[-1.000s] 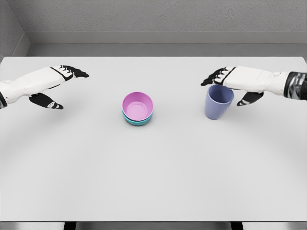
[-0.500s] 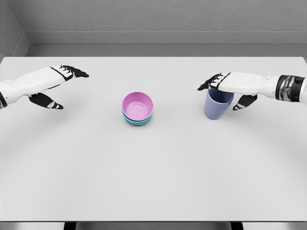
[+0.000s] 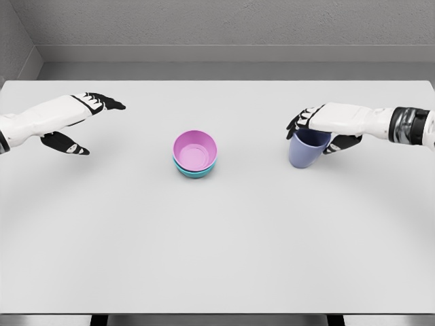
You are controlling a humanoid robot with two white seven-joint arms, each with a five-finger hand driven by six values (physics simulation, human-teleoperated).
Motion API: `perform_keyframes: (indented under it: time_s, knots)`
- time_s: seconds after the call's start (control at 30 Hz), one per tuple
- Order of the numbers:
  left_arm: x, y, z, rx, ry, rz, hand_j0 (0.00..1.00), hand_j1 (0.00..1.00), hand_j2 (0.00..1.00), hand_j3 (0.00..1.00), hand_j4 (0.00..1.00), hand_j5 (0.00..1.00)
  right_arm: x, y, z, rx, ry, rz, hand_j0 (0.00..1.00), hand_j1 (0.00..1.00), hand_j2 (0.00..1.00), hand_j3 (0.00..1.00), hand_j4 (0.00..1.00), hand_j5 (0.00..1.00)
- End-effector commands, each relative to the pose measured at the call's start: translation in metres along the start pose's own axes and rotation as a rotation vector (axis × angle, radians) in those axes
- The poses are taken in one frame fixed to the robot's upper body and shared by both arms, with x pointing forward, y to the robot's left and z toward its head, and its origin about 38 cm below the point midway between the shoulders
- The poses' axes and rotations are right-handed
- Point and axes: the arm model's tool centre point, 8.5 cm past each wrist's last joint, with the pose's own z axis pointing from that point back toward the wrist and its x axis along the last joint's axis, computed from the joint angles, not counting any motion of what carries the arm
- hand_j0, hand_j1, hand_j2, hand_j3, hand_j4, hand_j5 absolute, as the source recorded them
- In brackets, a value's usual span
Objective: Stacking bowl and cup with both arms
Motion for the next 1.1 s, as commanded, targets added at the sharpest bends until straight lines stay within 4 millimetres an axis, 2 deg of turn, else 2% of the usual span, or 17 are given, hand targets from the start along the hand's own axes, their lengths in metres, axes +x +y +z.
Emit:
perform_keyframes:
  time_s: [0.0,0.07,0.3,0.43,0.77,0.87,1.07]
  knots:
    - [0.000,0.001,0.000,0.004,0.001,0.004,1.00,1.00,1.00,1.00,1.00,1.00,0.001,-0.002,0.001,-0.005,-0.004,-0.003,0.60,0.60,0.60,0.60,0.60,0.60]
    - [0.000,0.001,0.000,0.004,0.001,0.004,1.00,1.00,1.00,1.00,1.00,1.00,0.003,-0.011,0.004,-0.022,-0.007,0.014,0.60,0.60,0.60,0.60,0.60,0.60]
    - [-0.002,0.002,0.002,0.004,0.006,0.003,1.00,1.00,1.00,1.00,1.00,1.00,0.003,-0.016,0.008,-0.033,-0.004,0.024,0.60,0.60,0.60,0.60,0.60,0.60]
    - [-0.002,0.001,0.002,0.003,0.007,0.003,1.00,1.00,1.00,1.00,1.00,1.00,0.008,-0.029,0.014,-0.069,-0.010,0.049,0.60,0.60,0.60,0.60,0.60,0.60]
    - [-0.002,0.001,0.002,0.002,0.007,0.003,1.00,1.00,1.00,1.00,1.00,1.00,0.013,-0.047,0.016,-0.110,-0.021,0.077,0.60,0.60,0.60,0.60,0.60,0.60]
    - [-0.001,0.001,0.002,0.002,0.006,0.002,1.00,1.00,1.00,1.00,1.00,1.00,0.027,-0.056,0.017,-0.127,-0.050,0.118,0.60,0.60,0.60,0.60,0.60,0.60]
    - [-0.002,0.001,0.002,0.002,0.007,0.003,1.00,1.00,1.00,1.00,1.00,1.00,0.030,-0.056,0.016,-0.126,-0.058,0.124,0.60,0.60,0.60,0.60,0.60,0.60]
